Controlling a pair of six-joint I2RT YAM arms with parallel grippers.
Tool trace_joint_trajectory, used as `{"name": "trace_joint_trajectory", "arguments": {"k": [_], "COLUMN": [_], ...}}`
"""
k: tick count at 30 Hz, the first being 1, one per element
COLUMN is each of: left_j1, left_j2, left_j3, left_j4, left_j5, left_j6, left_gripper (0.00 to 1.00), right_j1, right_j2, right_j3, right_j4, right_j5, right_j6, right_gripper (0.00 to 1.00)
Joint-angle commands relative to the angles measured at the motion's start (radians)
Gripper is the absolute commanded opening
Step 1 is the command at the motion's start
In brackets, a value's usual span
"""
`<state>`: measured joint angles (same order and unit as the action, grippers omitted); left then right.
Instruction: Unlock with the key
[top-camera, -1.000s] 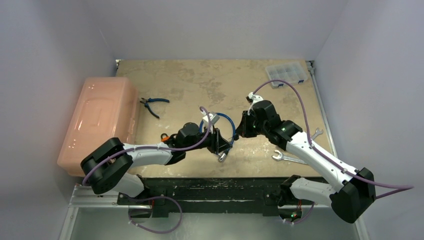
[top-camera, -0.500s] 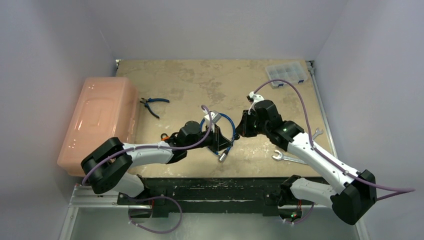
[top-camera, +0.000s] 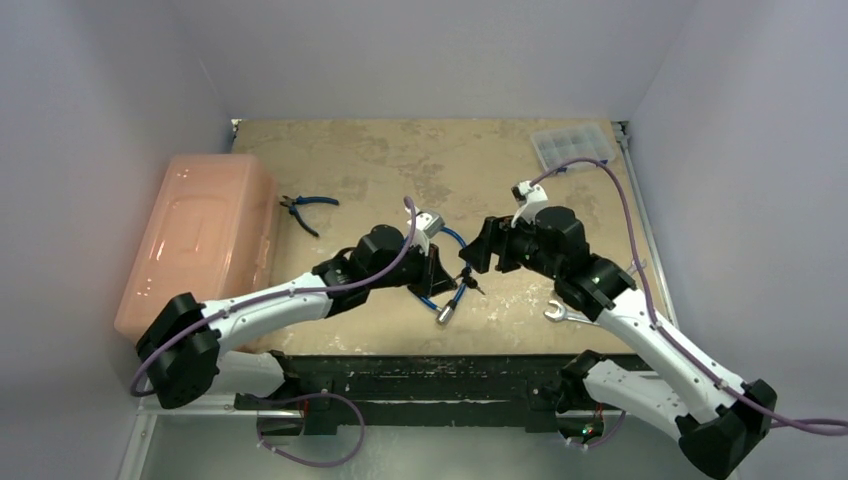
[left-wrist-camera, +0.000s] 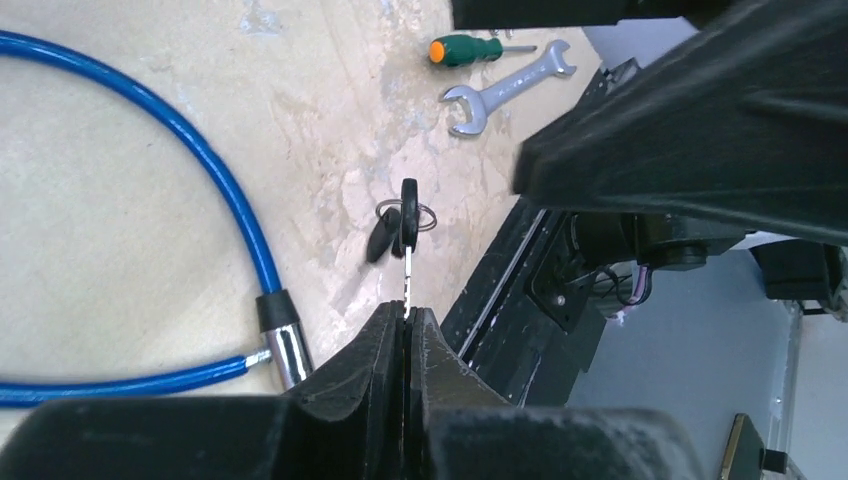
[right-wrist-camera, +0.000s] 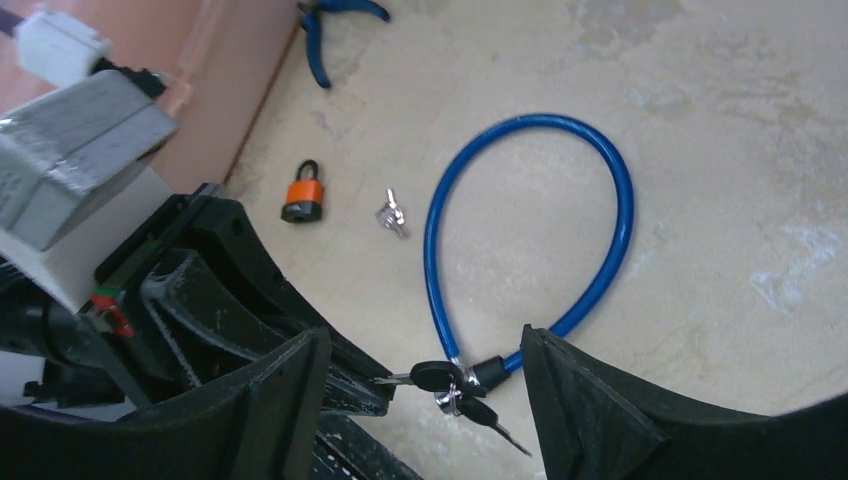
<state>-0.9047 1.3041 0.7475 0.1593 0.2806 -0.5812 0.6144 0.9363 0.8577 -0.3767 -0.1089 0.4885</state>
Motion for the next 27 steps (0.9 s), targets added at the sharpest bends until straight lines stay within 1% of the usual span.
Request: {"name": "trace_joint_trajectory", "arguments": {"k": [1, 6, 9, 16, 21, 24, 27], "left_j1": [-0.003, -0.003, -0.003, -0.004, -0.003, -0.003, -0.003], "left_j2": [-0.068, -0.096, -0.103, -0.114, -0.115, -0.12, -0.126], "left_j3": [0.113, 0.213, 0.275, 0.395, 0.466, 0.509, 0.534], "left_j4": [-0.291, -0.509, -0.622, -0.836, -0.933, -0.978, -0.995], "left_j5": [-0.044, -0.036, -0.034, -0.008, 0.042, 0.046, 0.05], "left_j6": [0.059, 0.104, 0.151, 0.303, 0.365, 0.375, 0.379], "left_gripper": [0.0, 0.0, 0.0, 0.0, 0.0, 0.0, 0.0], "right_j1": [0.001, 0.0, 0.001, -0.001, 0.001, 0.001, 0.001], "right_j2": [-0.089, -0.188, -0.209, -0.182, -0.16, -0.144, -0.121], "right_j3": [-0.042, -0.123, -0.162, -0.184, -0.198, -0.208, -0.221], "right_j4": [0.162, 0.334, 0.434, 0.514, 0.535, 0.542, 0.563], "right_j5": [-0.102, -0.269, -0.371, -0.556, -0.604, -0.62, -0.634], "right_j6": [-0.036, -0.046, -0.039, -0.064, -0.085, -0.105, -0.11], "right_gripper": [0.78, 0.85, 0.88, 0.92, 0.92, 0.91, 0.87]}}
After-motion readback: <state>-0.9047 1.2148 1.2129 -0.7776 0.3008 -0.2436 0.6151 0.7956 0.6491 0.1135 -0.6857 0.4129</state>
